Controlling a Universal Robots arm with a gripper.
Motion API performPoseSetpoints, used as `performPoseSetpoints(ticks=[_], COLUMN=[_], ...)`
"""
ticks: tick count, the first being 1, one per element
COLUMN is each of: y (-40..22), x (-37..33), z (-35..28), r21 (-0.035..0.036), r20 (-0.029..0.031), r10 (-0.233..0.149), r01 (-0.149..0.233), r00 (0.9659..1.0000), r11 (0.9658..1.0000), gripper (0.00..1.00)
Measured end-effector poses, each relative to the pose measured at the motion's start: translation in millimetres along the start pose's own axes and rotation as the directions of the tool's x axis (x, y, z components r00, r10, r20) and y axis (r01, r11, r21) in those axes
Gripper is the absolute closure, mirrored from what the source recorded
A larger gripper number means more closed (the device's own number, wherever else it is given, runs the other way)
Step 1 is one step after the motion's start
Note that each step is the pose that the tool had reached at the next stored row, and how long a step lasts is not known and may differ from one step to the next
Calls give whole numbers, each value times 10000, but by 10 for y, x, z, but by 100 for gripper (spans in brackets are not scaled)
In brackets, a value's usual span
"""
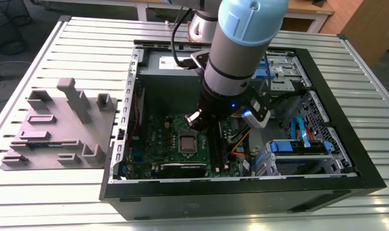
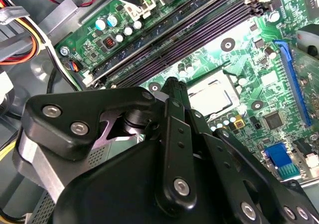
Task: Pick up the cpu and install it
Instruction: 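Close the cpu cover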
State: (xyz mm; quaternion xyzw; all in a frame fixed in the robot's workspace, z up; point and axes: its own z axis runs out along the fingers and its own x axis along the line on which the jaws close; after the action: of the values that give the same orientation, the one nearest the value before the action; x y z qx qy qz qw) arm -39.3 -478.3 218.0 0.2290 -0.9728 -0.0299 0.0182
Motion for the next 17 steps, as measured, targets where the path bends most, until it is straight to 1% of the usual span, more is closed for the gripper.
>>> performPoseSetpoints(ticks=[2,5,6,12,17], y=[26,83,91,90,77], x=[-13,-41,-46,-42,-9], z=[2,5,6,6,6], r21=[3,18,20,23,22], r20=[-1,-8,-10,-11,-11], r10=[0,1,1,1,-10], r01=[0,-1,-1,-1,10], r00=[10000,10000,10000,10000,10000], r11=[10000,10000,10000,10000,10000], gripper=[89,89,89,89,89])
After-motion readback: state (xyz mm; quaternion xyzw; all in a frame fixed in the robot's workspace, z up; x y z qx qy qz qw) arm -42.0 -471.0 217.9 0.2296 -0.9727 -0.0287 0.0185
